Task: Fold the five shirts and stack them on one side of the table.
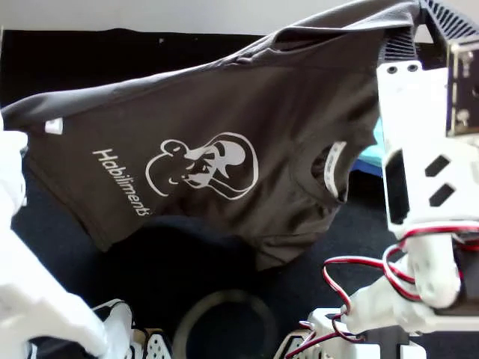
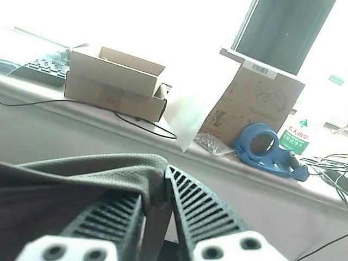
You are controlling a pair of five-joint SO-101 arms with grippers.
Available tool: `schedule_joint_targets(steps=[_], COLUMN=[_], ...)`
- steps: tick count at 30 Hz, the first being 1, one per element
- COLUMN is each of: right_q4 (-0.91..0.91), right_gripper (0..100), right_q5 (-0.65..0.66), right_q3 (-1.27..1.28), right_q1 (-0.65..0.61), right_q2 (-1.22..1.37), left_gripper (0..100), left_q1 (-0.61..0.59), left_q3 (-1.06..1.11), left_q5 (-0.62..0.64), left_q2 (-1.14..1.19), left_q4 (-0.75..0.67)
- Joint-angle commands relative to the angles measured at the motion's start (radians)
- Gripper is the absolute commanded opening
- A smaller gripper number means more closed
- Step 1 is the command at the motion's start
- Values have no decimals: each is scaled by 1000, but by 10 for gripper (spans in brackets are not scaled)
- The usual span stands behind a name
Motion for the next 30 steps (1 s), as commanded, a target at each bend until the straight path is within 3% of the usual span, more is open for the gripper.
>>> schedule_joint_targets(steps=[1,10,17,30], right_q4=[-65,-183,-226,-189], right_gripper=[5,5,5,5], right_q5=[9,140,144,138], right_q3=[-59,-85,-87,-97], right_q1=[18,18,18,13], right_q2=[-10,-8,-7,-134], left_gripper=[9,9,9,9], left_q1=[-18,-16,-19,-16], left_q3=[-27,4,-7,-54], left_q5=[9,9,9,11], left_q2=[-38,-19,30,-183], left_q4=[2,-34,-34,-25])
